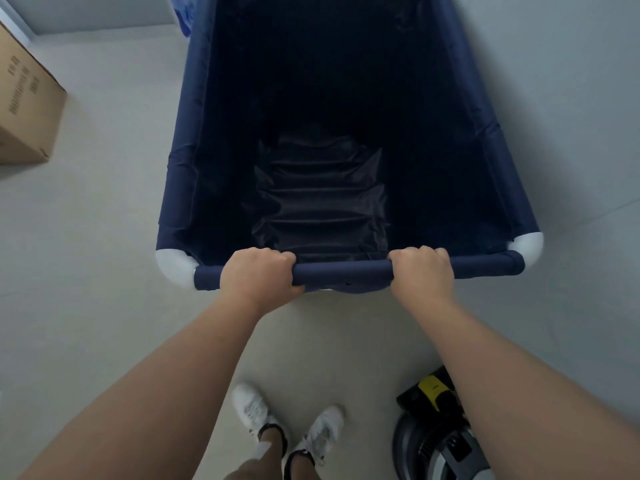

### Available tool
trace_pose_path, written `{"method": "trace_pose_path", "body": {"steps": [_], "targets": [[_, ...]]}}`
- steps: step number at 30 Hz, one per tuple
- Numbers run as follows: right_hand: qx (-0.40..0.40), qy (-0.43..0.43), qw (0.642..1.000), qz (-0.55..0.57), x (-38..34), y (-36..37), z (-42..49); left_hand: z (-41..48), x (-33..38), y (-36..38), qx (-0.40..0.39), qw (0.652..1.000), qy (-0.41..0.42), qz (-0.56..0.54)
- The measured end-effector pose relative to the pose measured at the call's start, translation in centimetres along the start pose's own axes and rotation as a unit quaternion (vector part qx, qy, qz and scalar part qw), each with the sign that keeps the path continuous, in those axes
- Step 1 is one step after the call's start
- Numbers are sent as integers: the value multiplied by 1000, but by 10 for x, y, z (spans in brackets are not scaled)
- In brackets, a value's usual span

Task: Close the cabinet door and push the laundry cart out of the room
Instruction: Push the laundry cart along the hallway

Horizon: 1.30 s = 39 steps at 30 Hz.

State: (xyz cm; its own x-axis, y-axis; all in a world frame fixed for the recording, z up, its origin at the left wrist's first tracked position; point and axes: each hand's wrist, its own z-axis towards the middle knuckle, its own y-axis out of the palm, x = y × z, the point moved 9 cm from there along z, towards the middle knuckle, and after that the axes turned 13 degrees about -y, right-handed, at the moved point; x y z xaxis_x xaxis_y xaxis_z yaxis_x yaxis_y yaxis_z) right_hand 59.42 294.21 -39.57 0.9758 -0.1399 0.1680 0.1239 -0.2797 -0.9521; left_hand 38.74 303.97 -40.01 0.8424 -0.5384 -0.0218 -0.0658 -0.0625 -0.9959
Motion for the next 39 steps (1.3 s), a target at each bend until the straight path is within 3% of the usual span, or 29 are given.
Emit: {"method": "trace_pose_path", "body": {"steps": [15,39], "targets": [[-76,-13,996,-42,48,-5,51,51,28,1,-44,999,-17,-21],[-58,-96,994,-16,141,1,72,82,112,-8,-25,997,-78,8]]}}
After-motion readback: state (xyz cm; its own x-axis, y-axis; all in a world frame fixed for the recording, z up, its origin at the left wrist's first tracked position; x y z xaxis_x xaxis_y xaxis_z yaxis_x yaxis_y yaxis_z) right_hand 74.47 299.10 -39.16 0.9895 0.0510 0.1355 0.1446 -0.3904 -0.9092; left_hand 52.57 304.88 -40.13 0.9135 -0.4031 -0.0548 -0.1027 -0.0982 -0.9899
